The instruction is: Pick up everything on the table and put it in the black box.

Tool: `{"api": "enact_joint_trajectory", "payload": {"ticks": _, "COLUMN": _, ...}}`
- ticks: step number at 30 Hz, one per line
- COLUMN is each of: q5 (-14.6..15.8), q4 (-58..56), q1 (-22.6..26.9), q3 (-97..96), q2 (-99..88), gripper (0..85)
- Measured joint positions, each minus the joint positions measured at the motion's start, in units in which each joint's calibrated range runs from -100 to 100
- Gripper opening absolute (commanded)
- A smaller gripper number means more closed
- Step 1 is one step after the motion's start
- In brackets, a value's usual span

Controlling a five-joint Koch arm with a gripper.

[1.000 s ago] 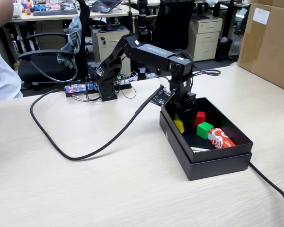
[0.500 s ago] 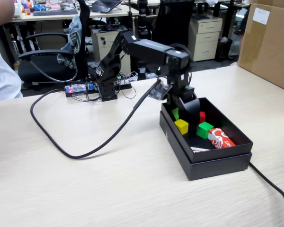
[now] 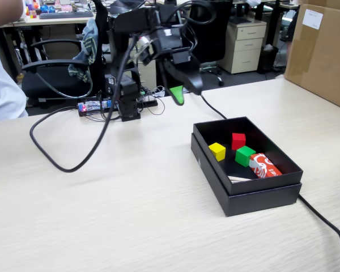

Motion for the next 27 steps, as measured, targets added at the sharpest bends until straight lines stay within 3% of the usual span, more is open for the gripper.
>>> {"api": "enact_joint_trajectory", "payload": {"ticks": 6, "q5": -2.7, "q4": 12.3, "q1": -3.9, "q3": -24.8, "q2": -20.7, "gripper": 49.3}}
{"api": "enact_joint_trajectory", "payload": {"ticks": 14, "q5": -3.2, "q4": 24.4, "q1": -5.7, "q3": -48.4, "q2": -40.0, "gripper": 49.1}}
{"api": "enact_joint_trajectory", "payload": {"ticks": 27, "q5": -2.4, "q4": 49.6, "q1": -8.2, "q3": -75.3, "q2": -43.5, "gripper": 49.6}}
